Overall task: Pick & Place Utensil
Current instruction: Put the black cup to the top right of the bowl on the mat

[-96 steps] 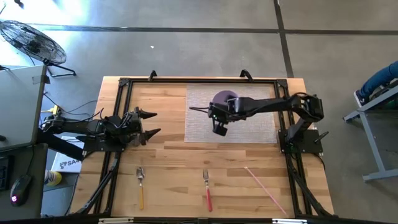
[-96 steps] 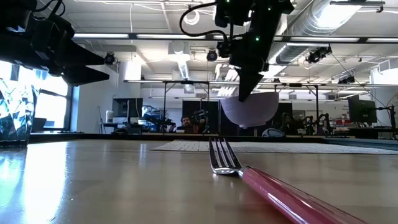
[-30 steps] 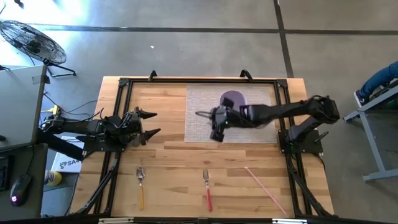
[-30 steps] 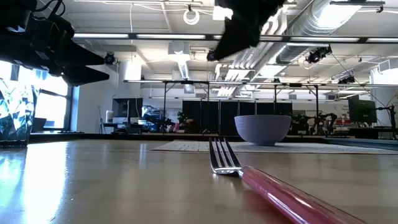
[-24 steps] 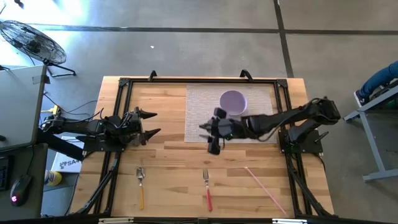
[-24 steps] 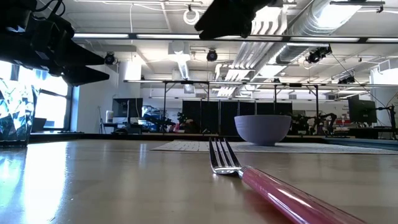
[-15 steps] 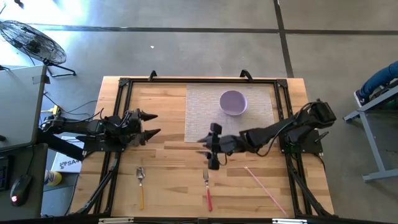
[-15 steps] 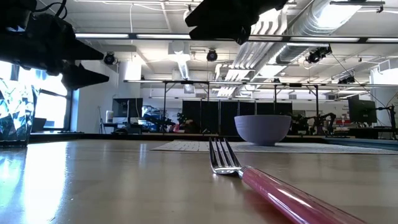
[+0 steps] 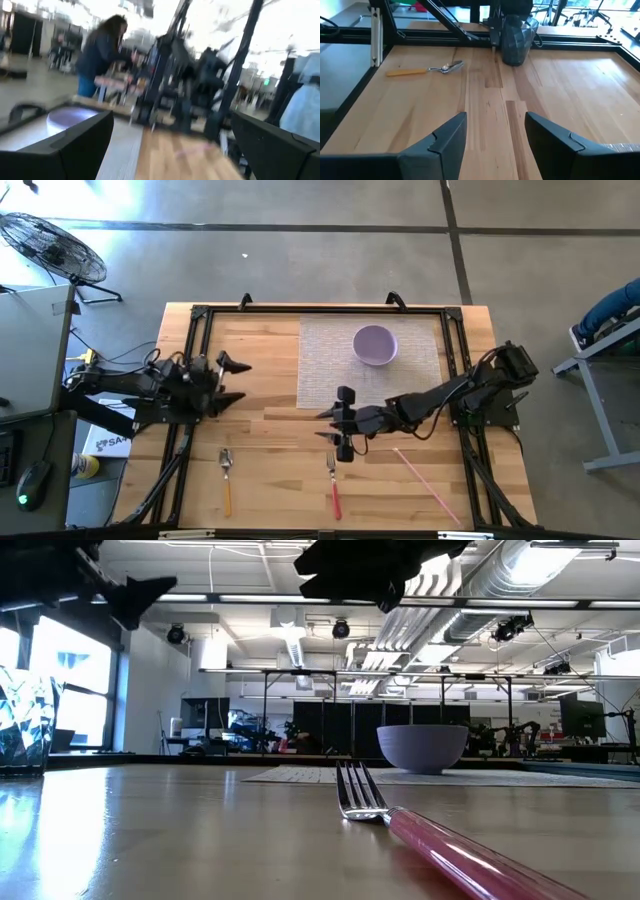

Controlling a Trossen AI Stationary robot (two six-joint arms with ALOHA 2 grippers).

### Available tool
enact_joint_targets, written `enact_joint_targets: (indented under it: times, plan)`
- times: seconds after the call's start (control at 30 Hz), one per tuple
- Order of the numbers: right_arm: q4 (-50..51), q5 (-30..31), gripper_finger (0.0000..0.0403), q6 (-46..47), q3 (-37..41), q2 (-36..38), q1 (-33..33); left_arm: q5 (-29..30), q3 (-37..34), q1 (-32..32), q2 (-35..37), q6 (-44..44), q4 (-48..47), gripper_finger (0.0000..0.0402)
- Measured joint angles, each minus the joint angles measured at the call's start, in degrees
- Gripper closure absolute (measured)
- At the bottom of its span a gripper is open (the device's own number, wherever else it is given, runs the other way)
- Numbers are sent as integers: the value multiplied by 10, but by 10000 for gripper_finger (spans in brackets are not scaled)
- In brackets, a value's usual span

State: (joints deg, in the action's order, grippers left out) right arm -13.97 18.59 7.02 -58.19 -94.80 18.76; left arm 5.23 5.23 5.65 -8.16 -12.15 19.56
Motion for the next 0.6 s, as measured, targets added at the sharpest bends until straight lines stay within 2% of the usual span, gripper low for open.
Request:
enact_joint_targets:
  times: [0.07,0.2,0.3,0.47,0.6]
  plan:
    - [-7,-1,208,-5,0,0,0,5,13,0,0,23,-9,5]
    - [-10,0,208,-19,0,0,-1,78,61,0,-6,23,-92,5]
    - [-11,1,208,-19,0,0,-4,121,115,0,-24,23,-187,5]
    - [-10,1,208,-16,0,0,-4,136,224,0,-80,14,-349,5]
    - [-9,1,208,-15,0,0,-4,150,327,0,-142,-62,-516,5]
